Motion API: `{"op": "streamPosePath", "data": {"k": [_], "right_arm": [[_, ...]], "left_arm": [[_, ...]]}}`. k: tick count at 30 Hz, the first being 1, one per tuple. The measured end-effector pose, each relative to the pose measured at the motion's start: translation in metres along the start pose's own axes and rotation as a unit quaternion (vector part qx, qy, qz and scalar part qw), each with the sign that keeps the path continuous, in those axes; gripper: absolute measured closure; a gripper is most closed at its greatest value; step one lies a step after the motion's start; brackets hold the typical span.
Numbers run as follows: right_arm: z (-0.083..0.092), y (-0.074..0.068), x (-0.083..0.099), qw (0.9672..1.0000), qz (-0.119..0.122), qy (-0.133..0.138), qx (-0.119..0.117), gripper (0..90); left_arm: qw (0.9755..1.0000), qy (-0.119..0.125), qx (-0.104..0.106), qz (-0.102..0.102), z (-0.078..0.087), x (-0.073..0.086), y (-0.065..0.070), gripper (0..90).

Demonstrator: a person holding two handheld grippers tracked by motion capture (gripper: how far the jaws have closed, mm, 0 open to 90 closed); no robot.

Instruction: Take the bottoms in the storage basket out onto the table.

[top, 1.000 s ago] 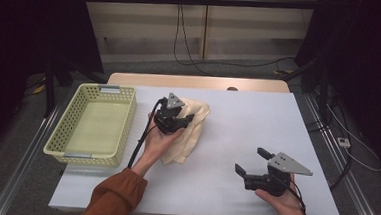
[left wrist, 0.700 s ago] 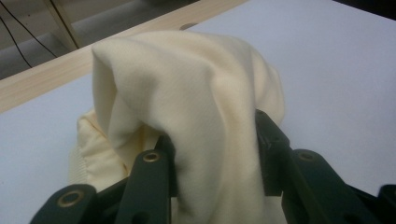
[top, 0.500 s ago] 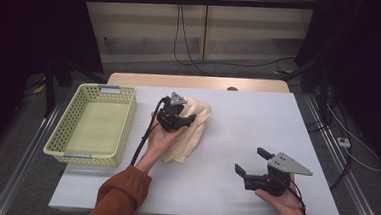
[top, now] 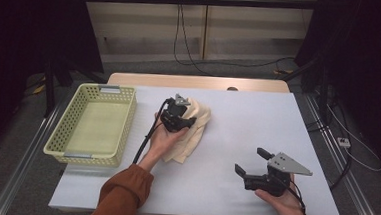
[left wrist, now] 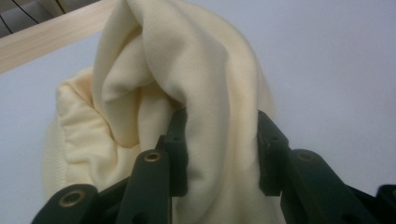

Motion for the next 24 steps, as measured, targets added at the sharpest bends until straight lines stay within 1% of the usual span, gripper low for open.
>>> {"op": "streamPosePath", "data": {"k": [2, 6, 7, 9, 10, 11, 15, 18, 19, 23, 24], "right_arm": [[0.0, 0.0, 0.0, 1.0, -0.001, 0.0, 0.0, 4.2], [0.0, 0.0, 0.0, 1.0, 0.0, 0.0, 0.0, 4.2], [0.0, 0.0, 0.0, 1.0, 0.0, 0.0, 0.0, 4.2], [0.0, 0.001, 0.0, 1.0, -0.001, 0.001, 0.0, 4.2], [0.0, 0.001, 0.0, 1.0, -0.002, 0.001, 0.0, 4.2], [0.0, 0.001, 0.0, 1.0, -0.001, 0.001, 0.0, 4.2], [0.001, 0.001, 0.0, 1.0, -0.002, 0.001, 0.0, 4.2], [0.001, 0.001, 0.0, 1.0, -0.004, 0.002, 0.0, 4.2], [0.001, 0.0, 0.0, 1.0, -0.003, 0.002, 0.001, 4.2], [0.001, 0.0, 0.0, 1.0, -0.003, 0.003, 0.0, 4.2], [0.001, 0.0, 0.0, 1.0, -0.004, 0.003, 0.0, 4.2]], "left_arm": [[1.0, -0.006, 0.002, -0.004, -0.003, 0.0, 0.001, 65.1], [0.9999, -0.013, 0.0, 0.0, -0.009, 0.002, 0.003, 65.9], [0.9998, -0.017, 0.001, -0.003, -0.01, 0.003, 0.003, 65.9], [0.9998, -0.018, 0.003, 0.003, -0.014, 0.004, 0.003, 65.9], [0.9997, -0.022, 0.005, 0.0, -0.015, 0.004, 0.002, 65.7], [0.9997, -0.022, 0.006, 0.003, -0.016, 0.004, 0.002, 65.5], [0.9996, -0.028, 0.001, 0.005, -0.02, 0.003, 0.001, 65.2], [0.9996, -0.023, -0.005, 0.012, -0.023, 0.004, 0.001, 64.6], [0.9996, -0.027, 0.002, 0.013, -0.024, 0.004, 0.001, 64.2], [0.9995, -0.03, 0.004, 0.013, -0.027, 0.005, 0.0, 63.4], [0.9993, -0.036, 0.004, 0.009, -0.026, 0.006, 0.001, 63.3]]}}
Point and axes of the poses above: each handheld gripper's, and its own axes: z roughly backward along the jaws, x roughly out of its underside, y roughly to its right, the point moved 4 cm from there along -z, roughly forward along the jaws, and after that the axes turned 13 degrees about z, right-handed, at the moved point
